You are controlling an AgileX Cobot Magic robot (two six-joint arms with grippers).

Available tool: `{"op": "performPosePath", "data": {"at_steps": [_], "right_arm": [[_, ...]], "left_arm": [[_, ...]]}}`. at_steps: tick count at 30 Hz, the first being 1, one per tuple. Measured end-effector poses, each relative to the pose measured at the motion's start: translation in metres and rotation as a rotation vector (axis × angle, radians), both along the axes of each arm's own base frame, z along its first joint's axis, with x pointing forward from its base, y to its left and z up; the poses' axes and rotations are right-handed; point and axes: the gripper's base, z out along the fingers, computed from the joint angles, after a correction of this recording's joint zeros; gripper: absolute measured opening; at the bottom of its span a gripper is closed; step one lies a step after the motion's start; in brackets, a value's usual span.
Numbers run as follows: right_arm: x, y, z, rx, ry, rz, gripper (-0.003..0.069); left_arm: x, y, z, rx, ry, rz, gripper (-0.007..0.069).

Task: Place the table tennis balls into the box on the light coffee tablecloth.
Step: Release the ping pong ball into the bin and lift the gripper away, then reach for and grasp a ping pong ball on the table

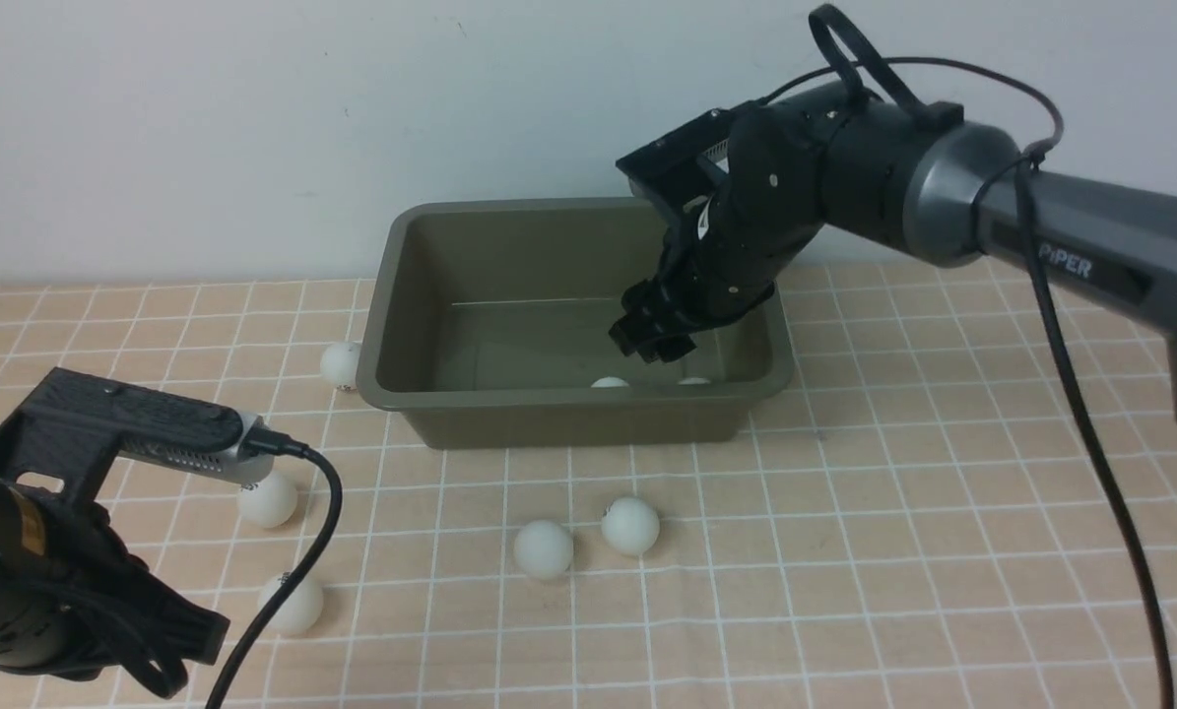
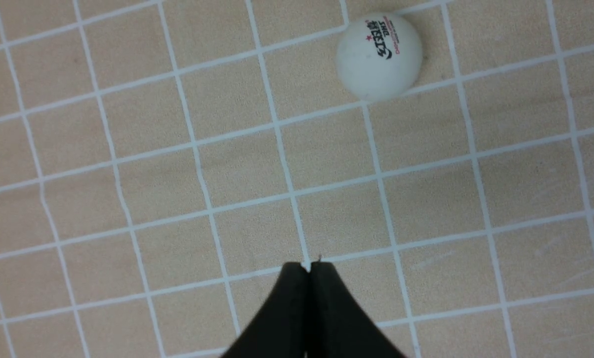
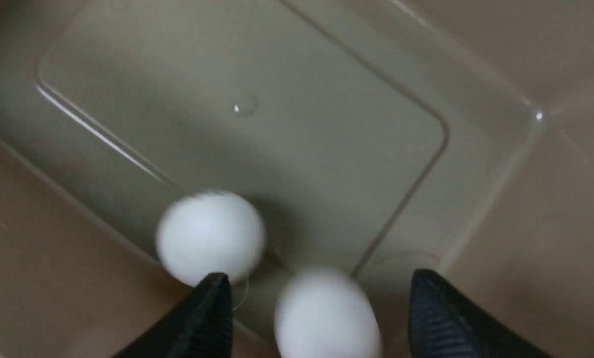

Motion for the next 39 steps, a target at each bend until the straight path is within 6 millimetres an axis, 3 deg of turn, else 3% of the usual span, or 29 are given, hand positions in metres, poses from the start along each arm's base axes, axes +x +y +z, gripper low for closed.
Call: {"op": "performPosePath", "data": {"at_steps": [5,17,22,27,28,34,39], "right_arm": [[-0.003,-0.001,0.006,-0.004,0.007,0.0,0.0455],[-0.04,-0.013,0.069,0.053,0.117,-0.009,0.0456],[-0.054,-0.01,0.069,0.094,0.253,-0.001,0.0456],[-0.064,0.006,0.07,0.146,0.297,0.025,0.0456],[-0.071,0.016,0.07,0.142,0.301,0.051,0.0456],[-0.096,0.048,0.067,0.047,0.265,0.102,0.0456],[-0.104,0.066,0.047,-0.091,0.215,0.076,0.0456]], "left_arm": [[0.0,0.0,0.0,0.0,0.0,0.0,-0.0069],[0.0,0.0,0.0,0.0,0.0,0.0,-0.0069],[0.001,0.0,0.0,-0.003,-0.008,-0.001,-0.0069],[0.003,-0.001,0.001,-0.01,-0.031,-0.004,-0.0069],[0.003,-0.001,0.001,-0.012,-0.038,-0.005,-0.0069],[0.004,-0.001,0.001,-0.013,-0.042,-0.006,-0.0069],[0.004,-0.001,0.001,-0.013,-0.042,-0.006,-0.0069]]}}
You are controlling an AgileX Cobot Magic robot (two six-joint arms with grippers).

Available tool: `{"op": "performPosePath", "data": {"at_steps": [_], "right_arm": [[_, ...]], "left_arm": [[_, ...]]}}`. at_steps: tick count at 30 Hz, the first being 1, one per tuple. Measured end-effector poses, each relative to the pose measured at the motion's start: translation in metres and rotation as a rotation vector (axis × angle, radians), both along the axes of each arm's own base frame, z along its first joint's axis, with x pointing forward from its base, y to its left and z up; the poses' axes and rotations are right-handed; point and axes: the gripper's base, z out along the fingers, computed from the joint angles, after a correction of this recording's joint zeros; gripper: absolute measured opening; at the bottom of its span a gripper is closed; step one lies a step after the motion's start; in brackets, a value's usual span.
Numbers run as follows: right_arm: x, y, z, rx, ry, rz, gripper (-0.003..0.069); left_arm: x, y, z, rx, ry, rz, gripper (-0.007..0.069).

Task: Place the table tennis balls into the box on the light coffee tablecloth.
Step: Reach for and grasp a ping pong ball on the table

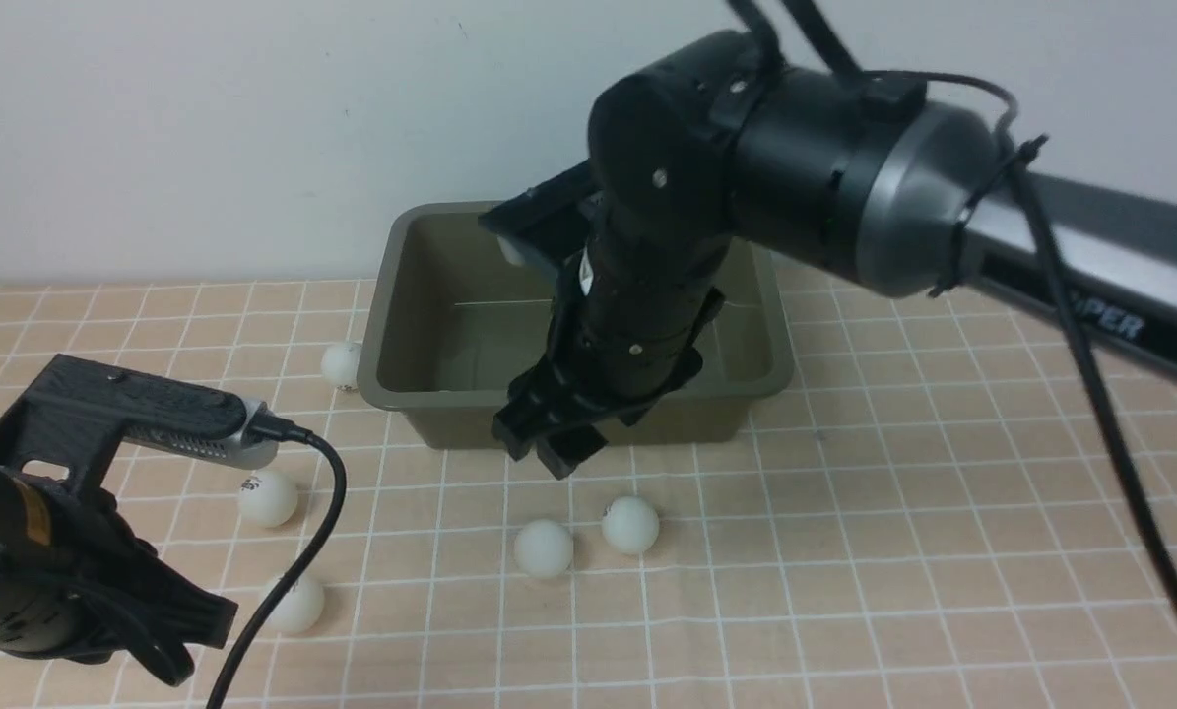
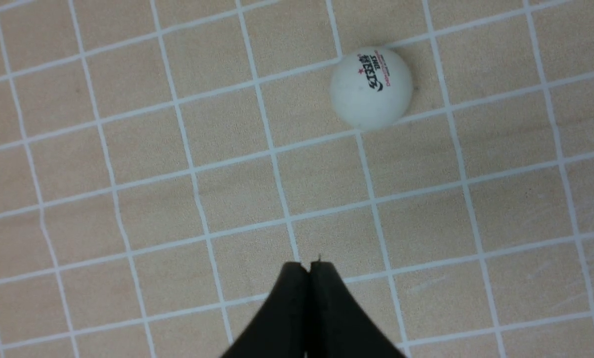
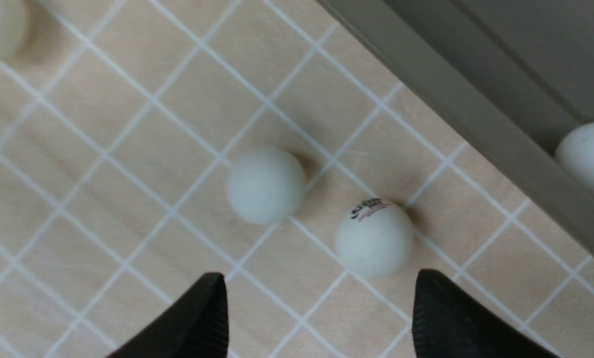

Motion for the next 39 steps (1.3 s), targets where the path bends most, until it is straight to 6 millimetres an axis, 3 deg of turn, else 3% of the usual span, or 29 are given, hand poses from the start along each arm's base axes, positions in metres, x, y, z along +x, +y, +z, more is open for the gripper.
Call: {"op": "performPosePath", "data": {"at_steps": [7,12,30,39], "right_arm": [[0.009,0.006,-0.041,-0.065,0.06,-0.03,0.0456],[0.011,0.008,-0.054,-0.086,0.081,-0.029,0.0456],[0.028,-0.009,-0.061,-0.105,0.081,-0.051,0.0456],[0.026,-0.007,-0.061,-0.074,0.11,-0.044,0.0456]], "left_arm": [[0.0,0.0,0.0,0.001,0.003,0.0,-0.0069],[0.0,0.0,0.0,0.001,0.003,0.0,-0.0069],[0.0,0.0,0.0,0.001,0.002,0.0,-0.0069],[0.0,0.0,0.0,0.0,-0.001,0.0,-0.0069]]}}
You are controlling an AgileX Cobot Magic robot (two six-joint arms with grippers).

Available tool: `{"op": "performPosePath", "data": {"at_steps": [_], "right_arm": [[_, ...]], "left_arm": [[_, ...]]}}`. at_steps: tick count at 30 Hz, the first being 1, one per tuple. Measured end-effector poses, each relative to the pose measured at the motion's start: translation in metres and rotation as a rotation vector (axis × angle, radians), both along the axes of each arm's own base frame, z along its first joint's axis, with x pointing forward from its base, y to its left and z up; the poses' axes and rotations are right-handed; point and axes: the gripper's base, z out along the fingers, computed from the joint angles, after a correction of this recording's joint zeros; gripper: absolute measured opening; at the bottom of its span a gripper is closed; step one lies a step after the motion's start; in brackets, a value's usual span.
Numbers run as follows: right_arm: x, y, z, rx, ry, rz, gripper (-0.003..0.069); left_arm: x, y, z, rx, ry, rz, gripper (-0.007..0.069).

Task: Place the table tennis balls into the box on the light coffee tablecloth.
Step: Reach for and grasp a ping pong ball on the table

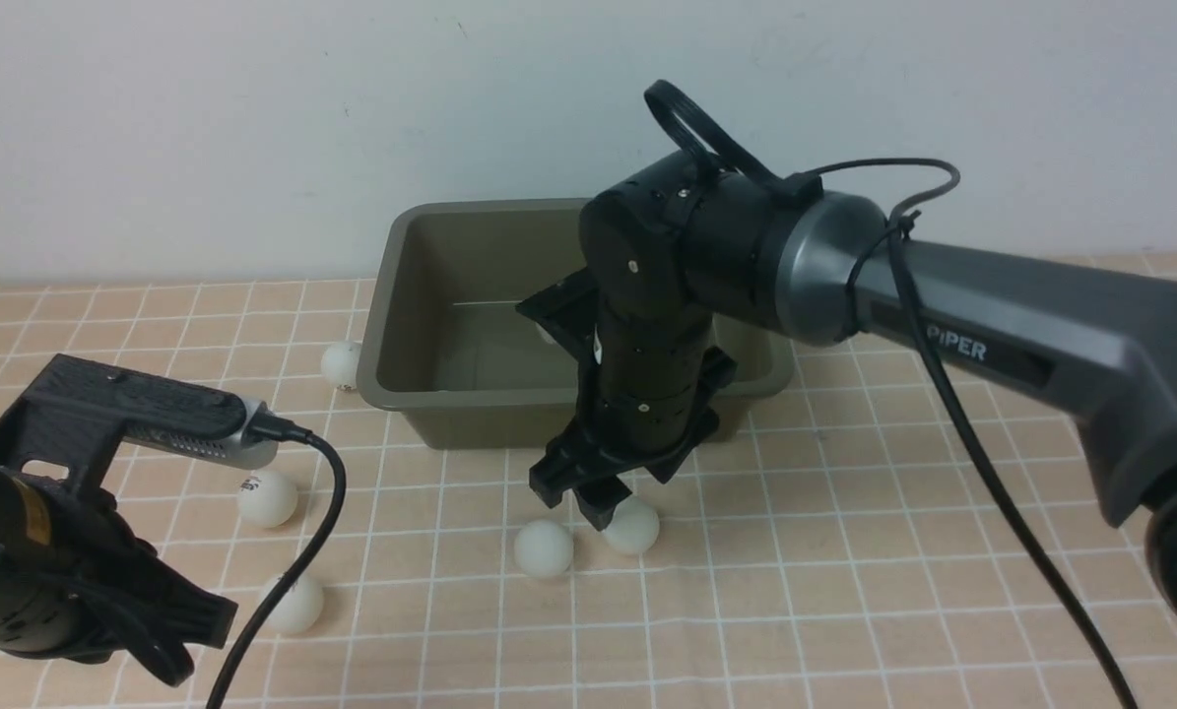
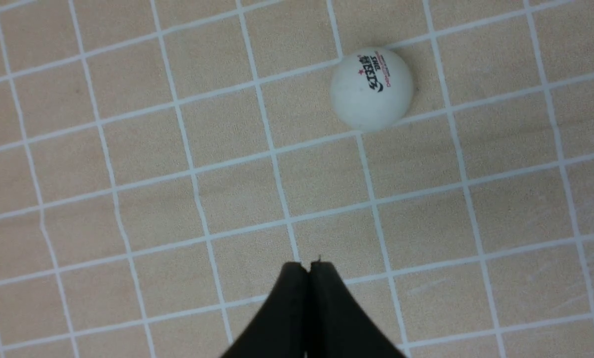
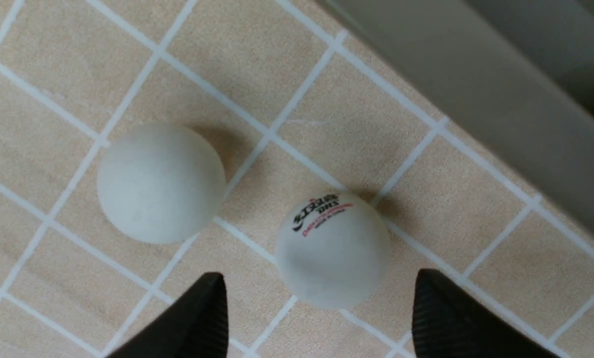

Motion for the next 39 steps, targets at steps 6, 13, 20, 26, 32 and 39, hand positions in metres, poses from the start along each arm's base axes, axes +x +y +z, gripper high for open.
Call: {"op": "performPosePath", "data": {"at_steps": [6,13,20,26,32,39], "right_arm": [[0.0,0.0,-0.001,-0.001,0.001,0.002,0.0456],[0.002,0.002,-0.02,-0.028,0.032,0.004,0.0456],[0.003,0.002,-0.025,-0.039,0.036,0.005,0.0456],[0.004,0.002,-0.033,-0.054,0.044,0.018,0.0456],[0.005,0.003,-0.04,-0.065,0.053,0.019,0.0442],[0.005,0.002,-0.04,-0.069,0.048,0.024,0.036]], "left_arm": [[0.0,0.0,0.0,0.0,0.0,0.0,-0.0069],[0.0,0.0,0.0,0.0,0.0,0.0,-0.0069],[0.0,0.0,0.0,0.0,0.0,0.0,-0.0069],[0.0,0.0,0.0,0.0,0.0,0.0,-0.0069],[0.0,0.0,0.0,0.0,0.0,0.0,-0.0069],[0.0,0.0,0.0,0.0,0.0,0.0,-0.0069]]}}
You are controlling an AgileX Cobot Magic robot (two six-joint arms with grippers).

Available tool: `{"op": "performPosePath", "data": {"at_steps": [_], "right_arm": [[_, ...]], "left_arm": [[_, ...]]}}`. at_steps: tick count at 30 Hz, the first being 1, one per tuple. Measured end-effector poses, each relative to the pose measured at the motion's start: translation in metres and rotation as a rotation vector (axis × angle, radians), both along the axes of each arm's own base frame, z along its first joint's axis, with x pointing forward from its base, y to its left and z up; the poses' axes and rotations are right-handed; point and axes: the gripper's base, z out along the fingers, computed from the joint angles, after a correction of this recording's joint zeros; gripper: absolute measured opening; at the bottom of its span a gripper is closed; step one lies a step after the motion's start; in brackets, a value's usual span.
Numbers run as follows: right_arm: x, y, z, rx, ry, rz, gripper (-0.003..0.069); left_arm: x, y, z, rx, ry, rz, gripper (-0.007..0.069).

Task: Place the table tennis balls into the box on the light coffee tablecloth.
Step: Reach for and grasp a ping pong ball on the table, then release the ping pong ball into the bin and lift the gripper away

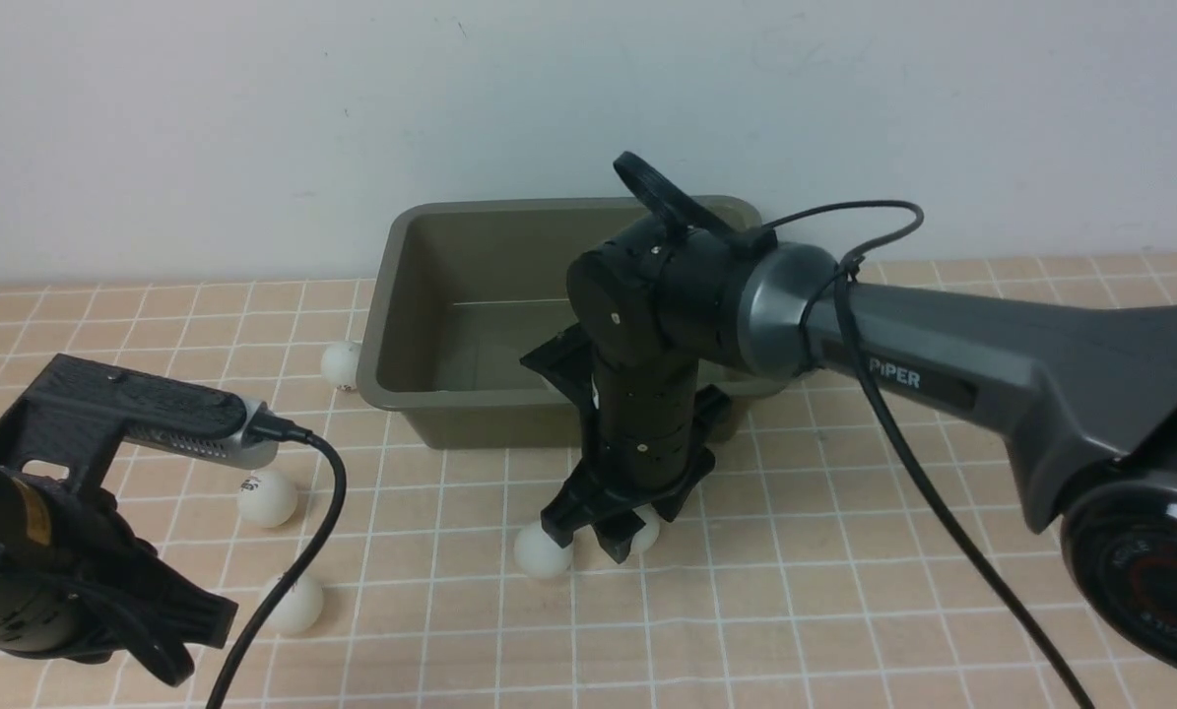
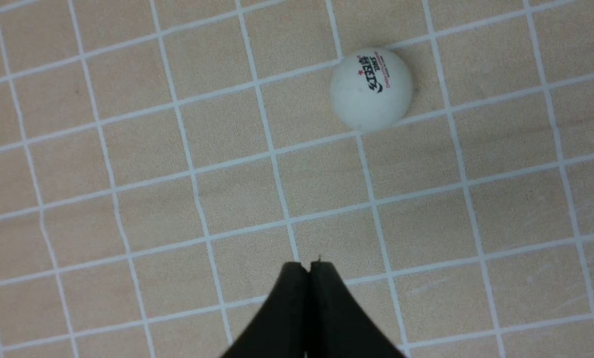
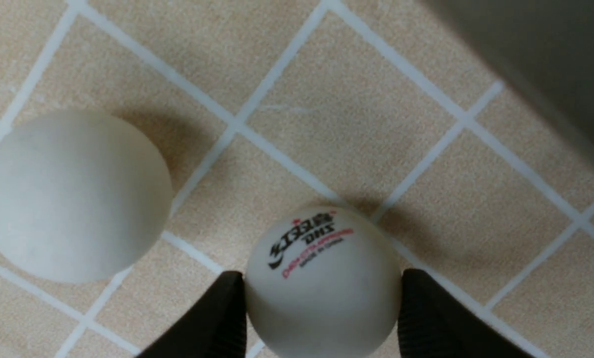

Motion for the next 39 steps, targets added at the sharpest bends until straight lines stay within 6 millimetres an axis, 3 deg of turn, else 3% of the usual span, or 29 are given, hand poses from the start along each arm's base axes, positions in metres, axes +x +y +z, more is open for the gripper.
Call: {"op": "performPosePath", "data": {"at_steps": [6,9,19,23,26,33,39], "right_arm": [[0.001,0.001,0.003,0.008,-0.008,0.007,0.036],[0.002,0.005,0.019,0.06,-0.027,0.005,0.036],[-0.008,0.004,0.127,0.277,-0.192,0.035,0.036],[0.0,-0.007,0.145,0.231,-0.296,0.049,0.036],[0.022,-0.023,0.142,0.198,-0.386,0.019,0.036],[0.069,-0.05,0.102,0.198,-0.411,-0.074,0.036],[0.087,-0.062,0.074,0.254,-0.336,-0.158,0.036]], "left_arm": [[0.0,0.0,0.0,0.0,0.0,0.0,-0.0069],[0.0,0.0,0.0,0.0,0.0,0.0,-0.0069],[0.0,0.0,0.0,0.0,-0.001,0.0,-0.0069],[0.001,0.0,0.0,-0.002,-0.006,-0.001,-0.0069],[0.001,0.0,0.001,-0.005,-0.014,-0.002,-0.0069],[0.002,-0.001,0.001,-0.008,-0.023,-0.003,-0.0069],[0.002,-0.001,0.001,-0.008,-0.024,-0.004,-0.0069]]}}
